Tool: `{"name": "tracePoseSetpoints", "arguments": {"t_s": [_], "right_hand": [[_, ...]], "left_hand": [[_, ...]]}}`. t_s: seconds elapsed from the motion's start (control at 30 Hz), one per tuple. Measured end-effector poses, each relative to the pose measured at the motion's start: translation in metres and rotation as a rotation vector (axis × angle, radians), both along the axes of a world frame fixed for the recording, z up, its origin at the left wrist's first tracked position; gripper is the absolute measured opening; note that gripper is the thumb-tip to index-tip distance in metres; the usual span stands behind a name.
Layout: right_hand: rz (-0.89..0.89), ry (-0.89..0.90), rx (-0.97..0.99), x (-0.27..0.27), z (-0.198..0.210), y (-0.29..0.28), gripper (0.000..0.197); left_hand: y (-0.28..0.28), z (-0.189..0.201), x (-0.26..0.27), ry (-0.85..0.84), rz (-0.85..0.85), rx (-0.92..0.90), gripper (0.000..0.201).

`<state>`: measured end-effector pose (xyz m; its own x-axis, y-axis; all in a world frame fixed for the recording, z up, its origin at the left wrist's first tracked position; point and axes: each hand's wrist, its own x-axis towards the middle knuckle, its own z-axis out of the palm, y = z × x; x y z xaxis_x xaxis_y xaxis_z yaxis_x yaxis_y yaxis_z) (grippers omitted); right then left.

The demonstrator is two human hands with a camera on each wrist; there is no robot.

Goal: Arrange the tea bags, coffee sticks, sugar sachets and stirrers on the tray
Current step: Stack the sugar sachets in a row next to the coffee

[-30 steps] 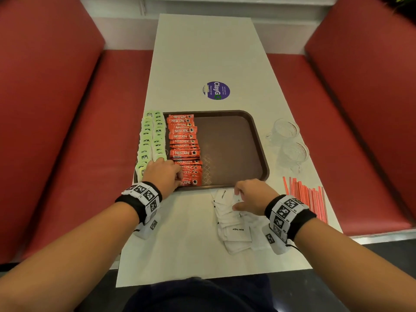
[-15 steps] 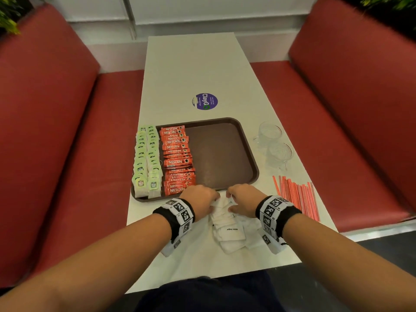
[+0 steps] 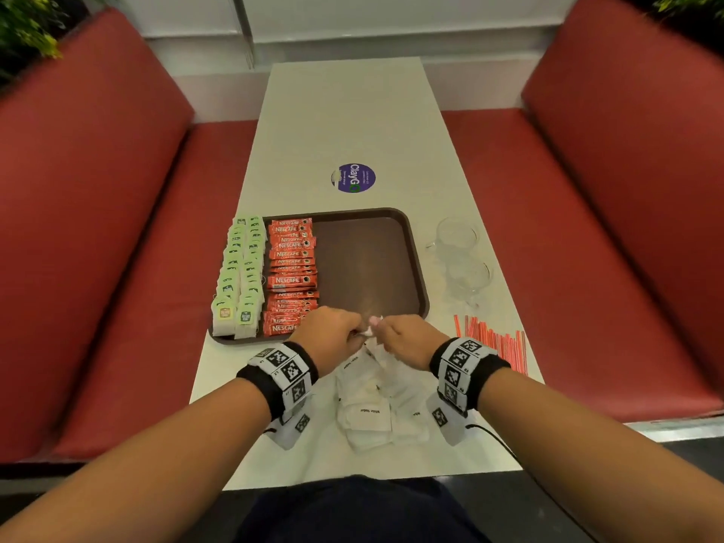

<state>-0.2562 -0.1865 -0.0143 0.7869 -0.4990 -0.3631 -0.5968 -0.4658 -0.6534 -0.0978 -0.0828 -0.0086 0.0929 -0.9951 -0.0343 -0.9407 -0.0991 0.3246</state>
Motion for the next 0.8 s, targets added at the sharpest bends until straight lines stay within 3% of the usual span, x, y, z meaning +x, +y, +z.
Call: {"name": "tracePoseSetpoints", "arguments": {"t_s": [0.1,0.2,0.33,0.47,0.63,0.7,0.8], "right_hand": [[0.006,-0.067,0.014,0.000,0.007,-0.009,0.043],[0.071,-0.035,-0.044,0.000,0.008,-0.017,0.024],[0.099,-0.016,-0.117,-0.007,0.006,-0.024,0.032],[0.129,-0.028,-0.052,-0.011,0.001,-0.031,0.025],[0.159,-0.030,-0.017,-0.012,0.002,-0.037,0.017],[0.169,-0.019,-0.076,-0.011,0.003,-0.039,0.021],[0.144,-0.051,-0.015,-0.011,0.001,-0.043,0.014]], "left_hand": [[-0.003,0.008,-0.012,0.050,-0.041,-0.033,0.013],[-0.008,0.005,-0.013,0.087,-0.044,0.054,0.019],[-0.008,-0.008,0.000,-0.062,0.074,0.316,0.032],[-0.001,-0.019,-0.001,-0.036,0.099,0.496,0.055],[-0.003,-0.026,-0.005,0.032,0.148,0.488,0.058],[-0.005,-0.022,-0.007,0.015,0.111,0.529,0.051],[-0.009,-0.015,-0.008,-0.012,0.083,0.534,0.038]]}}
